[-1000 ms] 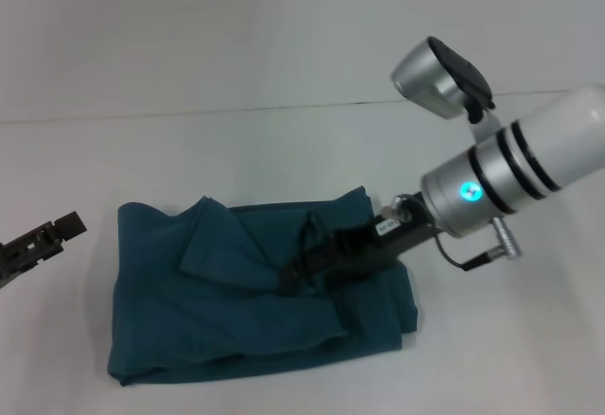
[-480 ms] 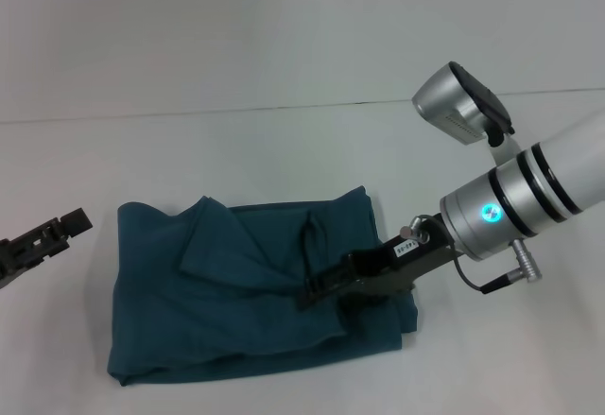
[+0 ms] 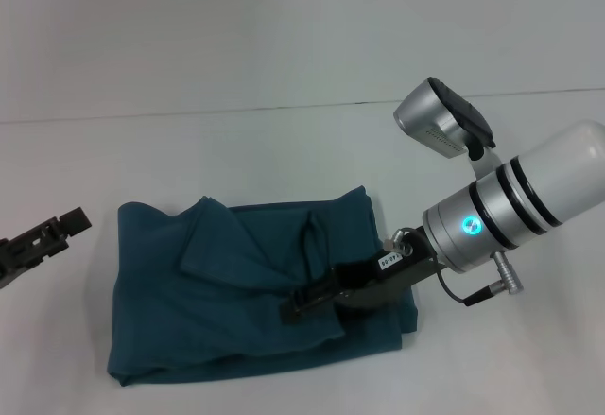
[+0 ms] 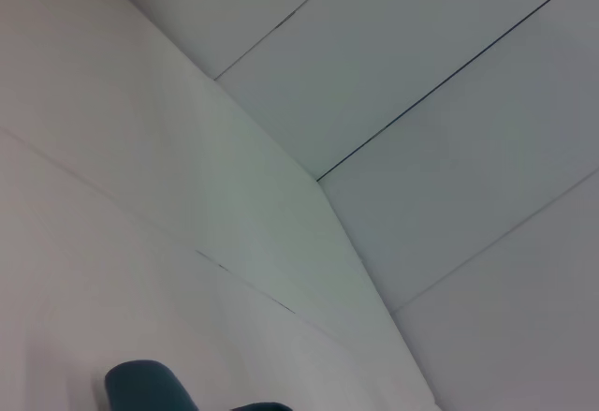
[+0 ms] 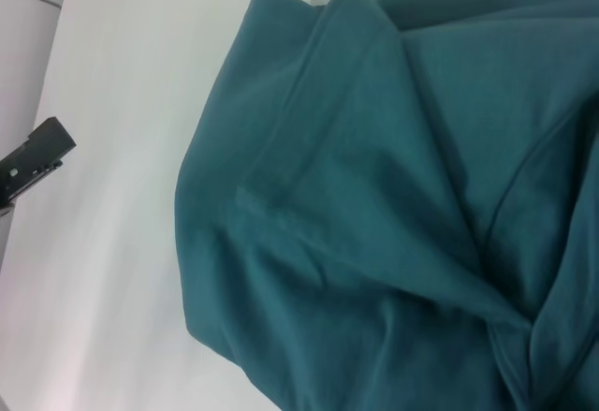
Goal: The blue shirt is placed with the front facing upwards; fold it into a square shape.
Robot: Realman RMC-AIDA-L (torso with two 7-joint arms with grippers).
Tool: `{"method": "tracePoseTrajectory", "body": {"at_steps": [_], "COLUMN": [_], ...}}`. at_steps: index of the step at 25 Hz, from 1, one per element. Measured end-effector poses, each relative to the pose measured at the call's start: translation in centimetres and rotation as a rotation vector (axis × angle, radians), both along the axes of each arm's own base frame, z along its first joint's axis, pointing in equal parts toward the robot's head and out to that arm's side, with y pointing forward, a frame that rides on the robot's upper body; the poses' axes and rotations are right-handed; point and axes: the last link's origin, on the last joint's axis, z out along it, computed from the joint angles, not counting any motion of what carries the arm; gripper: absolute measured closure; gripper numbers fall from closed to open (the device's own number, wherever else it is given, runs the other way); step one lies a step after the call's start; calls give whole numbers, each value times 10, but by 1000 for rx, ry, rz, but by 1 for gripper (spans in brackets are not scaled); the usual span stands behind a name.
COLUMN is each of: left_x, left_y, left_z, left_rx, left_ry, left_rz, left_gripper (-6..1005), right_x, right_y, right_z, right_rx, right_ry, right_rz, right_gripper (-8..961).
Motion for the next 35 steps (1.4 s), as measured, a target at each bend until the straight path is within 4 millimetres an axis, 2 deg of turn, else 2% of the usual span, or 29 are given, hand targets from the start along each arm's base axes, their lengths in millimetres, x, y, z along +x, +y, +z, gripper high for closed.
{"method": "tracePoseTrajectory", "body": {"at_steps": [7,11,17,26,35], "left_x": [-1,-1,-2,-3,-3], "left_y": [1,0,1,1,1], "left_z": [-3,-4,-6,-7,-7], "left_rx": [-2,-2,-6,-2,-1], "left_ry": [-5,-7,-9,-10,-8], "left_rz": [8,9,15,22,23], "left_gripper": [50,50,50,50,50], "right_x": [4,8,4,3,24], "right_y": [-8,-7,1,-2,2], "right_z": [4,6,-3,-16,2], "right_rx": [-50,-27,72,68,74], "right_ry": [14,19,93,123,40], "right_rz": [-20,-34,-43,-57,-60], "right_gripper": [85,87,92,98,104]}}
